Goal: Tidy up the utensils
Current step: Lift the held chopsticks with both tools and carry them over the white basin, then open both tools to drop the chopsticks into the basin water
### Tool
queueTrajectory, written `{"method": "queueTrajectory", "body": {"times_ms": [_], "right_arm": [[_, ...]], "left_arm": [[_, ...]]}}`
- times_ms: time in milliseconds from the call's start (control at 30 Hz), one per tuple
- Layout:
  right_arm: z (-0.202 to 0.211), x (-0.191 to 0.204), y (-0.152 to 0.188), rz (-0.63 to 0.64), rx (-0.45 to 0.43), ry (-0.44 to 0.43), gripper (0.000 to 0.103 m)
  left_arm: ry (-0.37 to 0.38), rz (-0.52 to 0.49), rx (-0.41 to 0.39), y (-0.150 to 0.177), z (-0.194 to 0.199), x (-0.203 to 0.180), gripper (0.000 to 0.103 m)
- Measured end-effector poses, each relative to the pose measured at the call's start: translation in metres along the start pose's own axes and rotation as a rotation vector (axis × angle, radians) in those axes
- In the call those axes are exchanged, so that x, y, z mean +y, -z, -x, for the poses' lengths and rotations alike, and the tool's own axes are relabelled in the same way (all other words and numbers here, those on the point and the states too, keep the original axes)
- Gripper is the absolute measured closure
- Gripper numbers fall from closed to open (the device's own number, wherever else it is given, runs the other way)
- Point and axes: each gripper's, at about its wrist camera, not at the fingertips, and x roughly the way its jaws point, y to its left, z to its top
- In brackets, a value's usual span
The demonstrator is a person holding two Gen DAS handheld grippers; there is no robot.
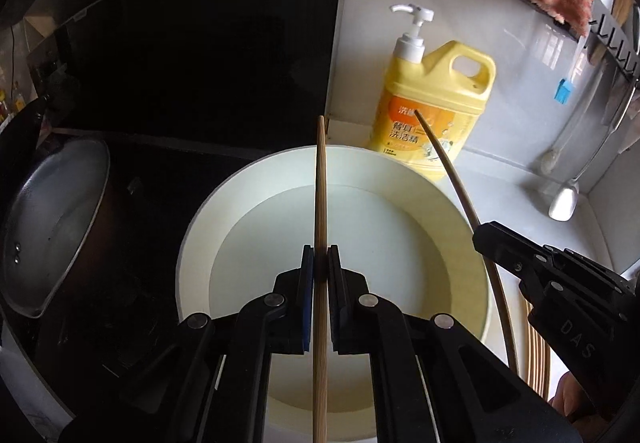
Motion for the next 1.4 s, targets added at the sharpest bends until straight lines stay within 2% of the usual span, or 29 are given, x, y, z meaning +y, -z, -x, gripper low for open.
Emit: {"method": "queueTrajectory", "body": {"times_ms": [167,367,833,1267,1400], "right_arm": [[-0.040,0.013,-0.004,-0.002,0.064,0.010,0.097],[-0.074,0.008,0.002,-0.038,0.159,0.028,0.097],[-0.100,-0.004,0.015,-0.087,0.278,0.076,0.097],[-0.110,-0.008,0.021,-0.084,0.315,0.107,0.097],[-0.103,-0.008,0.019,-0.075,0.287,0.122,0.087]], "left_arm": [[0.011,-0.009,0.058,0.000,-0.034,0.014,0.096],[0.023,-0.006,0.113,0.002,-0.067,0.019,0.096],[0.021,0.001,0.202,0.009,-0.104,0.027,0.096],[-0.007,0.020,0.237,0.013,-0.110,0.029,0.095],[-0.014,0.031,0.232,0.015,-0.104,0.034,0.094]]}}
